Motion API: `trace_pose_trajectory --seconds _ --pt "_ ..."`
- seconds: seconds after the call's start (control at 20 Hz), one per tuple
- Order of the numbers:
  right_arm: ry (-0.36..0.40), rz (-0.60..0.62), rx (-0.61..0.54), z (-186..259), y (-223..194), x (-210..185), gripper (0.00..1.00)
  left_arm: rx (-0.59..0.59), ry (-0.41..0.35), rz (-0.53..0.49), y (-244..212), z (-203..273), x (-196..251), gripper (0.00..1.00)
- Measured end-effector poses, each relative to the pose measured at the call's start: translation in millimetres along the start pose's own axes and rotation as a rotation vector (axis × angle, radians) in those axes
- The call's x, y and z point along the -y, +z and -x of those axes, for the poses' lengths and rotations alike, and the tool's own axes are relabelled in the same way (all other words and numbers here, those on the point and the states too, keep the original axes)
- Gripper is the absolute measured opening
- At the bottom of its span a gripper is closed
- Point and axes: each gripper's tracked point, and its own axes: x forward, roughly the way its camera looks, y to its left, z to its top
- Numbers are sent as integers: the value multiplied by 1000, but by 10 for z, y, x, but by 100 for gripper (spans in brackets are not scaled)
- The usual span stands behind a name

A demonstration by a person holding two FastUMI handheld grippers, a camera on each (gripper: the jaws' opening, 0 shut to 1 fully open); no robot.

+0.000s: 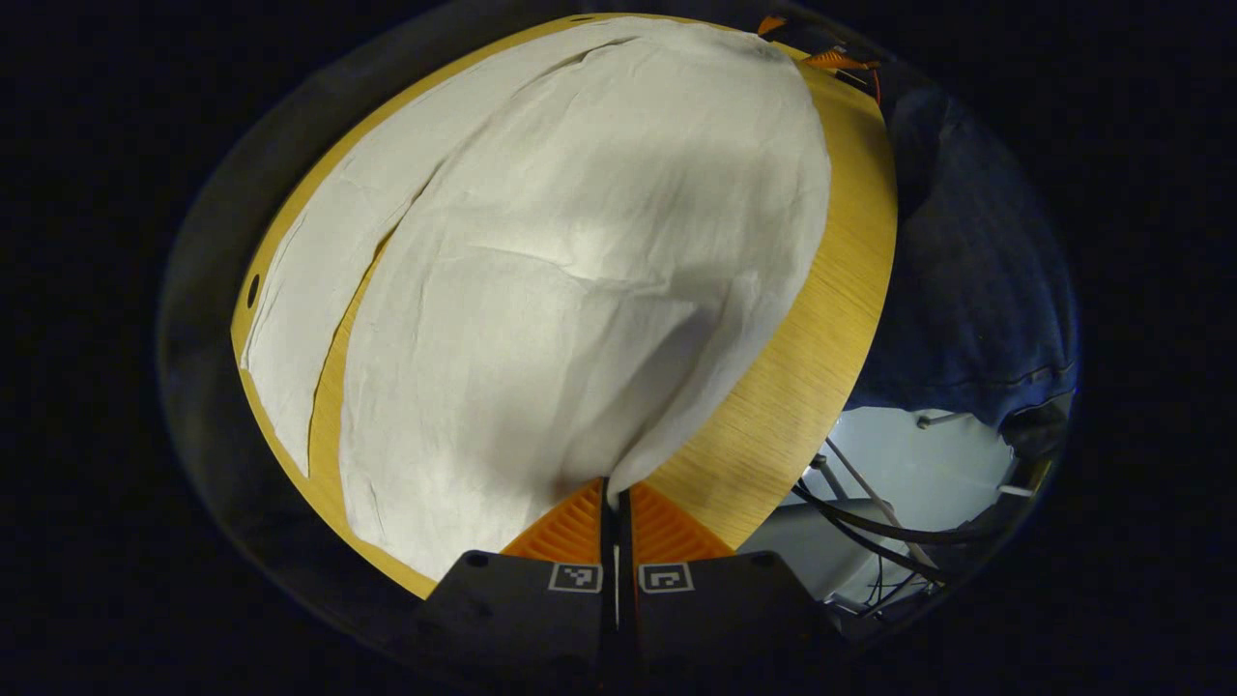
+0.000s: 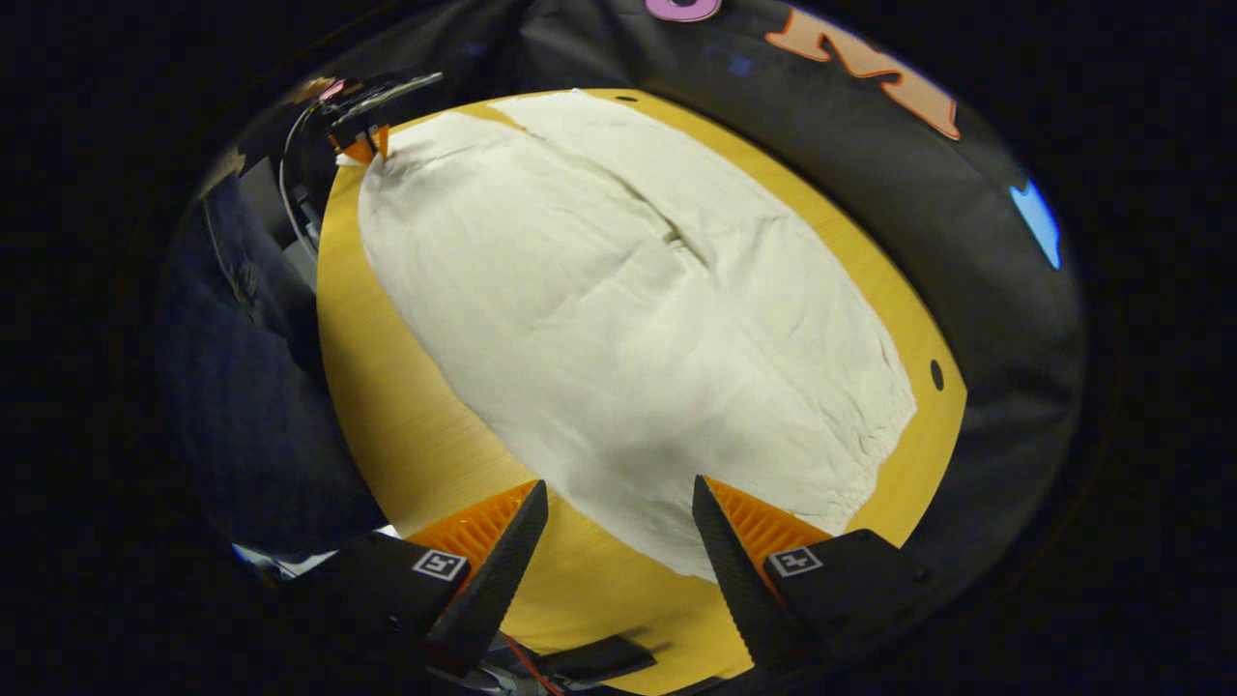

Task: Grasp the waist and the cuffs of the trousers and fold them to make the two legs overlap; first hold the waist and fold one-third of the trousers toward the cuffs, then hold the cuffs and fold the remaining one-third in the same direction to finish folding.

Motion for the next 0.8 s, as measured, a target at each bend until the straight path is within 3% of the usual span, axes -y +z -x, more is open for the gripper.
trace_pose_trajectory --seconds 0.25,0.35,0.45,0.6,0.8 --pt "87 84 -84 -181 -149 -119 98 -10 18 5 8 -4 -7 0" --pt "125 105 -102 -195 -169 -177 94 -17 26 -4 8 -7 -11 0" --pt "153 107 -119 -208 -180 -208 82 -24 32 -19 2 -6 -15 0" --pt "165 108 -160 -194 -204 -243 75 -29 33 -25 -7 -7 -24 0" --pt "149 159 -216 -163 -256 -259 42 -25 31 -27 -16 -7 -28 0"
